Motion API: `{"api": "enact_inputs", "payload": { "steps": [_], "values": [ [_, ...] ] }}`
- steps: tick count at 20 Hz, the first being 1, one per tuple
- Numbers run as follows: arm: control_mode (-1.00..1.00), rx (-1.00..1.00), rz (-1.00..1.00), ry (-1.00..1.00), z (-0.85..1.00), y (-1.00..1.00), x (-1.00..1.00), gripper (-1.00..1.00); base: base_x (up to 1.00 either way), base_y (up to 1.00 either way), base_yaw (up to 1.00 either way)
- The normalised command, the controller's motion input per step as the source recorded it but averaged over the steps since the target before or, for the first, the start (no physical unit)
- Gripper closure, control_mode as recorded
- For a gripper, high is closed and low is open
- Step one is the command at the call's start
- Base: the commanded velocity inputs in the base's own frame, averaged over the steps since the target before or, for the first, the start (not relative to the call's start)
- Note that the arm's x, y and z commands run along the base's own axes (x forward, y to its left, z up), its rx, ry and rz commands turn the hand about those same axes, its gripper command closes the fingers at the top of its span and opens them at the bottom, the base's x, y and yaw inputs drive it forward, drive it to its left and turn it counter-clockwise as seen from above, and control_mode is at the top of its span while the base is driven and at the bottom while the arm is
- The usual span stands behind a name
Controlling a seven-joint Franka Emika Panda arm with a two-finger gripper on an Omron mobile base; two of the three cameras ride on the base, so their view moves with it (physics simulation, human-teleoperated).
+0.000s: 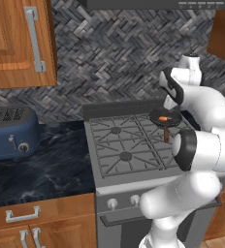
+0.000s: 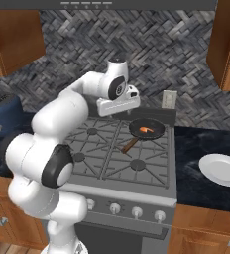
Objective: Place the shrimp on the plate and place the bell pepper on the same plate.
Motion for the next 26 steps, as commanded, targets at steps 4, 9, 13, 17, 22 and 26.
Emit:
{"api": "enact_inputs", "payload": {
  "steps": [4,9,13,17,22,26],
  "values": [
    [-1.00,-0.11,-0.04,0.02,-0.32,-0.18,0.38,-1.00,0.00,0.00,0.00],
    [-1.00,-0.03,-0.04,0.03,-0.23,-0.21,0.45,-1.00,0.00,0.00,0.00],
    [-1.00,0.00,-0.01,0.00,-0.15,-0.17,0.44,-1.00,0.00,0.00,0.00],
    [-1.00,0.00,0.00,0.00,-0.14,-0.16,0.43,-1.00,0.00,0.00,0.00],
    [-1.00,0.00,0.00,0.00,-0.16,-0.11,0.44,-1.00,0.00,0.00,0.00],
    [-1.00,0.02,0.00,-0.01,-0.11,-0.05,0.41,-1.00,0.00,0.00,0.00]
  ]
}}
